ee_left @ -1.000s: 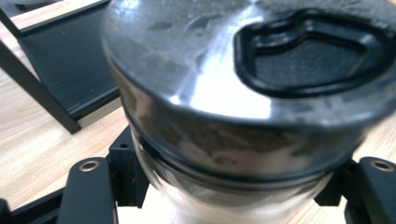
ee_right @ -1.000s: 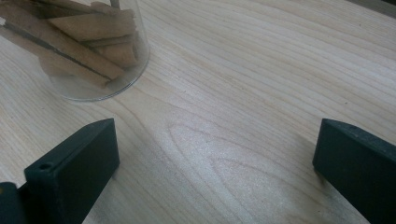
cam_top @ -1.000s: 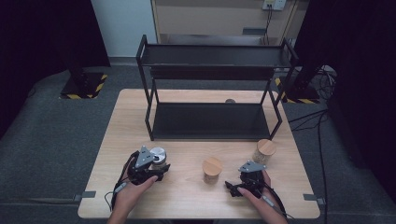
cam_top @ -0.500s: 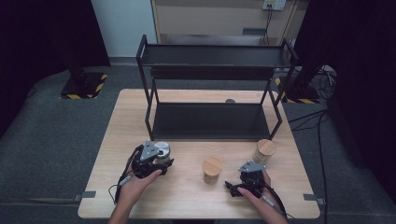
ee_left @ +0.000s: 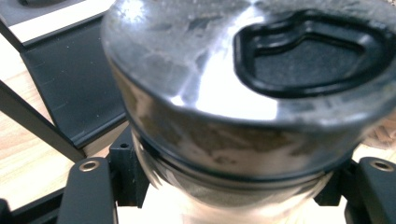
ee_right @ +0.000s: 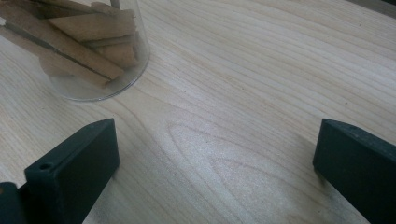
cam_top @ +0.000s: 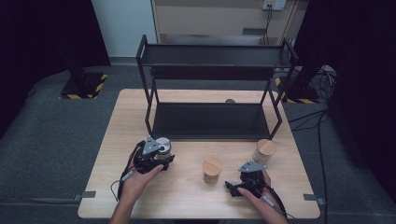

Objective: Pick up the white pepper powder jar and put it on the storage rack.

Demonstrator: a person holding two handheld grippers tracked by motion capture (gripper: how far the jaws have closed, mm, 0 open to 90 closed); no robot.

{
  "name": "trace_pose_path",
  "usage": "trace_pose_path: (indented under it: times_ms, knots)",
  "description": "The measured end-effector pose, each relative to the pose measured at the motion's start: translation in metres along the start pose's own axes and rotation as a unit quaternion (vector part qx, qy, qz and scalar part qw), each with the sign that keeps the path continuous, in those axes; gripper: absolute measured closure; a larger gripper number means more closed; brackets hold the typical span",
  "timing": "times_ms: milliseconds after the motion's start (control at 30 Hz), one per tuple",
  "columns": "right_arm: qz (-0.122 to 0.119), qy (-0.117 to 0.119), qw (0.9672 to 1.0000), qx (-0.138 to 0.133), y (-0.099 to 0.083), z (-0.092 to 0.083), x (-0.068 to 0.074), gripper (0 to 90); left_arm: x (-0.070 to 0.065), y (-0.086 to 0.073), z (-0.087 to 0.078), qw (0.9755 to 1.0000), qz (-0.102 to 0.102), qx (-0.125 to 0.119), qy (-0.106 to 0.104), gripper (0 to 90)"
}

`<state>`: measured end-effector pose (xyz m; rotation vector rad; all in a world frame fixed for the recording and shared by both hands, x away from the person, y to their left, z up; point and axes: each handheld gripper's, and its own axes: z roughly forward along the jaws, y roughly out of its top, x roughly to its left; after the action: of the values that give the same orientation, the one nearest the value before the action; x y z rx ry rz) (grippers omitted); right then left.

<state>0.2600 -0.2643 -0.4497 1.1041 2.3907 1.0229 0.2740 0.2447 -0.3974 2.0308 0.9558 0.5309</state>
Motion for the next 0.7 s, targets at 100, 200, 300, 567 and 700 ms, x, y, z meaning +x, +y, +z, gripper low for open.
trace_pose_path:
  times_ms: [100, 200, 300, 567, 700]
  knots:
    - [0.0, 0.0, 1.0, 0.0, 0.0, 0.0, 0.0, 0.4, 0.001, 0.004, 0.003, 1.0, 0.003, 0.002, 0.0, 29.3]
    - [0.0, 0.0, 1.0, 0.0, 0.0, 0.0, 0.0, 0.4, 0.002, 0.009, 0.008, 1.0, 0.004, 0.001, 0.001, 29.3]
    - [0.0, 0.0, 1.0, 0.0, 0.0, 0.0, 0.0, 0.4, 0.003, 0.013, 0.012, 1.0, 0.004, -0.001, 0.003, 29.3]
    - [0.0, 0.0, 1.0, 0.0, 0.0, 0.0, 0.0, 0.4, 0.008, 0.024, 0.024, 1.0, 0.007, -0.004, 0.003, 29.3]
    - [0.0, 0.0, 1.0, 0.0, 0.0, 0.0, 0.0, 0.4, 0.01, 0.027, 0.031, 0.9999, 0.008, -0.005, 0.004, 29.3]
